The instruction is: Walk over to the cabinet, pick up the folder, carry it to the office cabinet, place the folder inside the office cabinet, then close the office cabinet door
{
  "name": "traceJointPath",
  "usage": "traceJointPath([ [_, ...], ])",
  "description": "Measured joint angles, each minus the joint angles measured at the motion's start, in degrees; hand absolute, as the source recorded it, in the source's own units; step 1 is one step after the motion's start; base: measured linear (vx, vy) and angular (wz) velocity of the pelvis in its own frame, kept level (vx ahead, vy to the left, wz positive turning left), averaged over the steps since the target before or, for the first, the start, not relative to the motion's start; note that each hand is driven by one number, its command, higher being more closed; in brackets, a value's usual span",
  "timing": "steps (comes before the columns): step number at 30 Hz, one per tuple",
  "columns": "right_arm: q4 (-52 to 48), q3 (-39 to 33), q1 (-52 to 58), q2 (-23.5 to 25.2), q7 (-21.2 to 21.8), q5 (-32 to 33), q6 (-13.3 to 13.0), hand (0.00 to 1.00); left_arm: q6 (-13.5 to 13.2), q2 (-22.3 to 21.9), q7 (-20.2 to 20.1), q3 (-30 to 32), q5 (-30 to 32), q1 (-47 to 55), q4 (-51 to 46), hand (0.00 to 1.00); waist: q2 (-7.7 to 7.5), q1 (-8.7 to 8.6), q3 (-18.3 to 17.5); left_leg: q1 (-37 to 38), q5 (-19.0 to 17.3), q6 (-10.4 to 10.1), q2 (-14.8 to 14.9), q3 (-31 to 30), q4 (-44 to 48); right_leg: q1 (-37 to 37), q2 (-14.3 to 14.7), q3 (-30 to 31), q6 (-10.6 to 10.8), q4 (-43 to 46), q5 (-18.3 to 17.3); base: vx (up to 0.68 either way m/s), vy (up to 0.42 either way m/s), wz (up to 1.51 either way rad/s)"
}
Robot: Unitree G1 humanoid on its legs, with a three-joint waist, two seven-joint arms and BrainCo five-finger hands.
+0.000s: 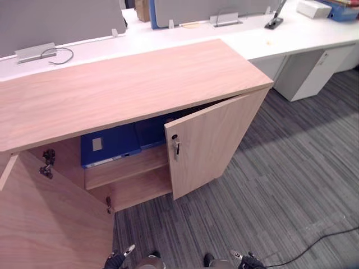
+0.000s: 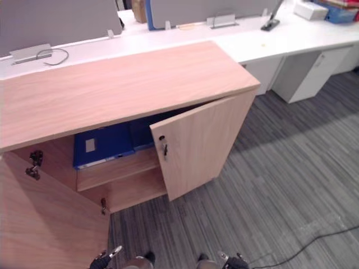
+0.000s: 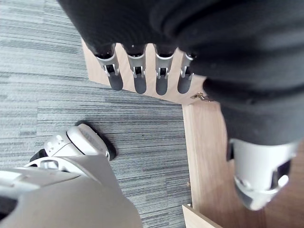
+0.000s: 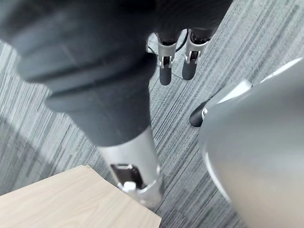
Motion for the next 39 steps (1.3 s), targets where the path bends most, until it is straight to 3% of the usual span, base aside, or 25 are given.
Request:
traceJointPath([
  [3, -0.22, -0.06, 0.88, 0.34, -0.02, -1.27, -0.26, 0.00, 0.03, -0.54, 0.08, 1.71, -2.04, 0.92, -0.35, 0.00, -0.25, -0.07, 0.07, -0.96, 0.30, -0.51, 0.16, -0.02, 2.28, 2.47, 0.29, -3.42, -0.39, -1.35, 0.22, -0.02, -0.076, 0.59],
  [4, -0.23, -0.14, 0.95, 0.48, -0.03, -1.37, -0.28, 0.00, 0.07, -0.56, 0.10, 1.71, -2.68, 1.33, -0.97, 0.00, -0.67, -0.20, 0.33, -2.39, 0.68, -0.64, 0.28, 3.17, 4.28, 3.37, 0.01, -5.18, -0.86, -1.92, 0.25, -0.03, -0.026, 0.76],
  [6, -0.21, -1.46, 0.94, 0.84, -0.04, -1.83, -0.28, 0.00, 0.05, -0.51, 0.13, 2.01, -3.30, 1.57, -1.41, 0.00, -0.85, -0.20, 0.58, -4.22, 1.54, 0.12, 1.44, 11.50, 6.73, 4.12, -0.72, -7.42, -1.68, -2.59, 0.73, -0.06, -0.004, 0.69],
  [8, -0.16, -2.42, 0.83, 1.08, -0.05, -2.46, -0.30, 0.00, -0.01, -0.61, 0.37, 2.12, -3.60, 1.88, -1.41, 0.00, -0.80, -0.28, 0.68, -6.52, 0.08, 2.93, 4.33, 25.82, 12.36, 5.01, -1.63, -9.70, -1.86, -2.80, 0.82, -0.06, 0.036, 0.52],
  [9, -0.08, -2.41, 0.78, 1.11, -0.06, -2.44, -0.30, 0.00, -0.03, -0.46, 0.41, 1.86, -3.60, 2.12, -1.40, 0.00, -0.94, 0.11, 0.87, -7.13, 0.05, 3.44, 5.23, 29.33, 12.97, 5.26, -2.09, -10.40, -1.23, -2.83, 0.43, -0.04, 0.087, 0.30],
  [11, -0.03, -2.45, 0.69, 1.24, -0.06, -2.38, -0.38, 0.00, -0.01, 0.10, 0.45, 1.12, -3.48, 2.43, -1.06, 0.00, -0.90, 0.33, 1.05, -7.03, 0.99, 4.30, 3.67, 30.38, 11.28, 5.34, -3.32, -10.33, -1.16, -3.04, 0.42, -0.01, 0.113, 0.14],
  [14, 0.27, -4.75, 1.34, 2.21, -0.03, -1.84, -0.66, 0.00, 0.01, 1.41, 0.45, -0.72, -2.71, 2.49, -0.86, 0.00, -2.27, -0.40, 1.11, -6.02, 2.46, 6.64, 0.65, 34.78, 3.36, 5.37, -6.56, -9.50, -1.18, -6.48, 0.41, 0.04, 0.117, 0.56],
  [16, 0.23, -5.77, 1.74, 2.23, 0.01, -1.26, -0.67, 0.00, 0.00, 1.30, 0.49, -0.70, -1.93, 2.59, -0.57, 0.00, -2.43, -0.92, 1.02, -4.49, 5.83, 7.01, -2.31, 34.50, -2.62, 5.73, -8.46, -9.42, -1.17, -8.12, 0.42, 0.05, 0.076, 0.78],
  [17, 0.31, -5.86, 1.81, 2.31, 0.01, -1.30, -0.65, 0.00, 0.00, 1.34, 0.51, -0.67, -1.38, 2.83, -0.35, 0.00, -2.77, -1.01, 0.96, -2.22, 9.22, 7.15, -4.23, 33.41, -8.32, 6.37, -9.42, -9.65, -1.14, -8.52, 0.39, 0.08, 0.051, 0.57],
  [18, 0.31, -5.86, 1.81, 2.33, 0.01, -1.30, -0.65, 0.00, 0.00, 1.34, 0.52, -0.67, -1.32, 2.92, -0.30, 0.00, -2.88, -0.95, 0.95, -1.67, 9.98, 7.11, -4.55, 33.26, -9.56, 6.53, -9.55, -9.78, -1.07, -8.62, 0.33, 0.14, 0.028, 0.49],
  [20, 0.18, -5.65, 1.68, 2.66, 0.06, -1.53, -0.68, 0.00, 0.00, 1.50, 0.52, -0.70, -1.14, 3.56, 0.25, 0.00, -3.14, -1.04, 0.45, 1.82, 15.87, 7.03, -5.43, 32.07, -17.74, 7.88, -9.95, -11.83, -0.71, -10.00, 0.35, 0.17, 0.012, 0.35],
  [27, 0.94, -3.34, -0.45, 3.08, 0.06, -3.57, -0.62, 0.00, -0.03, 2.91, 0.53, -2.25, -0.10, 3.38, 1.49, 0.00, -4.53, -1.10, 0.14, 3.00, 15.91, 7.07, -5.66, 29.98, -17.43, 10.64, -9.90, -15.03, 0.77, -8.81, 1.07, 0.14, -0.031, 0.24],
  [29, 0.70, -1.64, -1.01, 2.54, 0.06, -3.75, -0.61, 0.00, -0.04, 2.63, 0.53, -2.63, -0.04, 3.35, 1.37, 0.00, -3.96, -1.30, 0.63, 3.82, 15.67, 7.10, -4.94, 29.77, -16.86, 9.04, -9.51, -16.00, 1.15, -2.05, 0.82, 0.03, 0.003, 0.32],
  [31, -1.84, -1.03, -0.66, 2.40, 0.03, -3.81, -0.50, 0.00, -0.08, 3.00, 0.50, -3.95, 0.35, 3.03, 0.99, 0.00, -3.03, -1.72, 1.50, 3.56, 13.19, 7.80, -3.90, 26.27, -13.55, 1.43, -9.44, -13.24, 0.90, 17.40, -0.11, -0.02, 0.011, 0.71],
  [33, -3.83, 1.10, 0.89, 2.76, 0.02, -3.79, -0.50, 0.00, 0.09, 3.56, 0.58, -4.36, 1.16, 1.61, 0.70, 0.00, -3.70, -1.69, 1.64, 2.11, 11.64, 8.18, -4.92, 22.24, -11.06, -1.43, -8.34, -6.88, 0.38, 22.83, -5.00, -0.06, -0.021, 1.15],
  [36, -3.94, 1.13, 1.39, 2.75, 0.00, -3.79, -0.52, 0.00, 0.04, 3.36, 0.91, -4.26, 1.18, 1.38, 0.00, 0.00, -3.70, -1.70, 1.59, 1.44, 11.57, 8.23, -6.72, 17.67, -10.59, -1.32, -6.28, 1.46, 0.94, 16.88, -6.10, -0.09, -0.070, 1.07],
  [38, -3.43, 1.03, 1.76, 3.05, 0.00, -3.80, -0.45, 0.00, 0.00, 3.47, 0.93, -3.67, 1.84, 1.72, -0.17, 0.00, -4.75, -1.48, 0.72, 0.92, 11.86, 7.86, -8.03, 15.84, -11.03, -0.63, -6.58, 1.26, 0.55, 9.48, -4.77, -0.10, -0.186, 0.85],
  [39, -3.15, 0.34, 1.76, 3.32, 0.01, -4.14, -0.21, 0.00, -0.05, 3.32, 1.05, -2.85, 2.19, 1.72, -0.07, 0.00, -5.28, -1.30, -0.19, 0.65, 12.96, 7.06, -8.53, 14.38, -12.28, -0.05, -7.50, -0.45, 1.07, 6.58, -7.25, 0.00, -0.192, 0.58],
])
